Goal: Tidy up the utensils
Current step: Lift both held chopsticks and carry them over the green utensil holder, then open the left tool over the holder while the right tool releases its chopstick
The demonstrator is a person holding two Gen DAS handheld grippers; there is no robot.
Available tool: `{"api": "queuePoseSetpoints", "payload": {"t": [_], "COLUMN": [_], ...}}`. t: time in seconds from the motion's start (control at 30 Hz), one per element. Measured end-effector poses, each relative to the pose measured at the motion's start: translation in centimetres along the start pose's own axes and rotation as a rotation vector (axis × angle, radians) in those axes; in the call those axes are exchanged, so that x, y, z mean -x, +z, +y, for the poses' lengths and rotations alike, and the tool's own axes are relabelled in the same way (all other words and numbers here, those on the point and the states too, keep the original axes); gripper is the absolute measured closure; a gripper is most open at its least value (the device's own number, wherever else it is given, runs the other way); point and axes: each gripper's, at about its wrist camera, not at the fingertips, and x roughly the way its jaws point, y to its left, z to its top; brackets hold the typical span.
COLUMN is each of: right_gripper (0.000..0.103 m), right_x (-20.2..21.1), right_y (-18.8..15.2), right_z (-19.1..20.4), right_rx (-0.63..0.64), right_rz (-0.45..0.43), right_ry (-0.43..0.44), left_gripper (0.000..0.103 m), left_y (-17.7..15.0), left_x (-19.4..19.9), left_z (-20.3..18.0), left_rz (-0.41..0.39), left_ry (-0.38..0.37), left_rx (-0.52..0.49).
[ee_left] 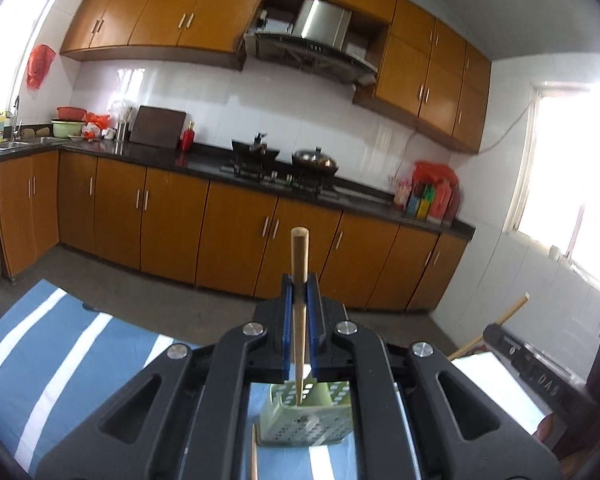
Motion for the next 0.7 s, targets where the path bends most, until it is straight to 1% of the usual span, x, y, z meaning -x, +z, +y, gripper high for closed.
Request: {"api": "queuePoseSetpoints", "payload": {"t": [0.17, 0.27, 0.3, 0.33, 0.4, 0.47, 0.57, 0.6, 0.7], "right_gripper": [0.095, 0.094, 0.09, 0.078, 0.063, 0.062, 0.062, 0.062, 0.062], "right_x": [-0.6, -0.6, -0.4, -0.4, 0.2, 0.9, 2.1, 2.7, 4.5], "right_y": [-0.4, -0.4, -0.3, -0.1, 0.0, 0.2, 0.6, 0.6, 0.0], "right_z": [0.0, -0.2, -0.2, -0.2, -0.1, -0.1, -0.3, -0.5, -2.1], "right_rx": [-0.014, -0.02, -0.019, -0.017, -0.017, -0.014, -0.013, -0.012, -0.033], "right_rz": [0.021, 0.023, 0.021, 0.018, -0.002, -0.019, -0.043, -0.054, -0.061], "right_ry": [0.006, 0.008, 0.009, 0.007, -0.004, -0.003, -0.006, -0.015, -0.047], "left_gripper": [0.095, 0.095, 0.094, 0.092, 0.09, 0.087, 0.086, 0.086, 0.081], "left_y": [-1.6, -1.9, -1.9, -1.9, -1.8, -1.6, -1.1, -1.0, -0.8], "left_x": [-1.5, -1.4, -1.4, -1.4, -1.2, -0.8, 0.4, 1.0, 3.2], "left_z": [0.6, 0.9, 1.0, 0.9, 1.1, 1.3, 1.8, 2.1, 3.1], "left_rz": [0.053, 0.059, 0.06, 0.058, 0.053, 0.047, 0.029, 0.021, -0.002], "left_ry": [0.003, 0.006, 0.006, 0.006, 0.009, 0.01, 0.008, 0.007, 0.015], "left_rx": [-0.01, -0.011, -0.011, -0.01, -0.004, 0.003, 0.016, 0.02, 0.026]}}
